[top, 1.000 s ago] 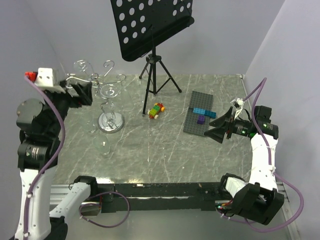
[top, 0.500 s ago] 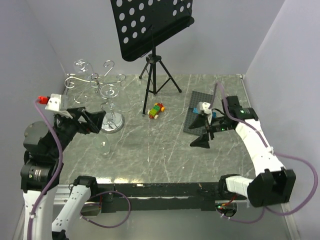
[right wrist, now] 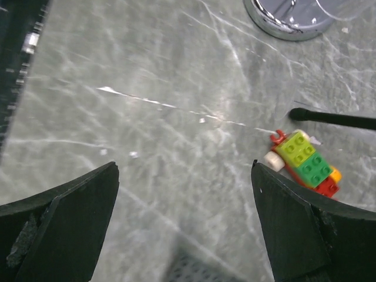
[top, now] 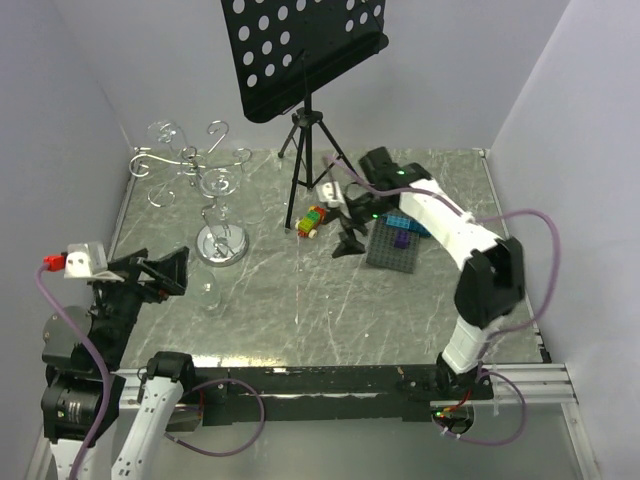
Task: Place the wine glass upside down on the wine glass rack
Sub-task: Pick up the wine glass at the center of the board.
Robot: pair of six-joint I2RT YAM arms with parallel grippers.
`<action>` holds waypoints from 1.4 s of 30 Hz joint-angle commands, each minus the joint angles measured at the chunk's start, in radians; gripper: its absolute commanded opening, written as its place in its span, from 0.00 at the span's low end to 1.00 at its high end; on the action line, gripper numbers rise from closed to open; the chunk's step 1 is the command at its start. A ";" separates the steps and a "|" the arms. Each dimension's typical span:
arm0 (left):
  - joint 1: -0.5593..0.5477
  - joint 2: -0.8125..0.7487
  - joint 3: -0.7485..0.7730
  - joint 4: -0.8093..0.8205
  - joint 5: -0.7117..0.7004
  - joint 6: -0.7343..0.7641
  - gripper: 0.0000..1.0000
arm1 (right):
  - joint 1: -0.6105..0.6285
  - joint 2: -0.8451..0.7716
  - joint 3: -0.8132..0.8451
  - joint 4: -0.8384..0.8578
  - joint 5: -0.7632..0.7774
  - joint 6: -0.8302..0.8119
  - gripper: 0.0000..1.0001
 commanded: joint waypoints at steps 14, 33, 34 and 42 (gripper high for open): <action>0.004 -0.048 -0.065 -0.006 -0.120 -0.006 0.97 | 0.169 0.287 0.148 0.386 0.299 0.049 0.84; 0.004 -0.045 -0.075 0.010 -0.103 -0.017 0.97 | 0.232 0.459 0.258 0.472 0.441 0.052 0.62; 0.004 -0.045 -0.075 0.012 -0.103 -0.019 0.97 | 0.235 0.462 0.260 0.481 0.448 0.056 0.61; 0.004 -0.044 -0.072 0.014 -0.102 -0.017 0.97 | 0.233 0.485 0.268 0.509 0.461 0.078 0.58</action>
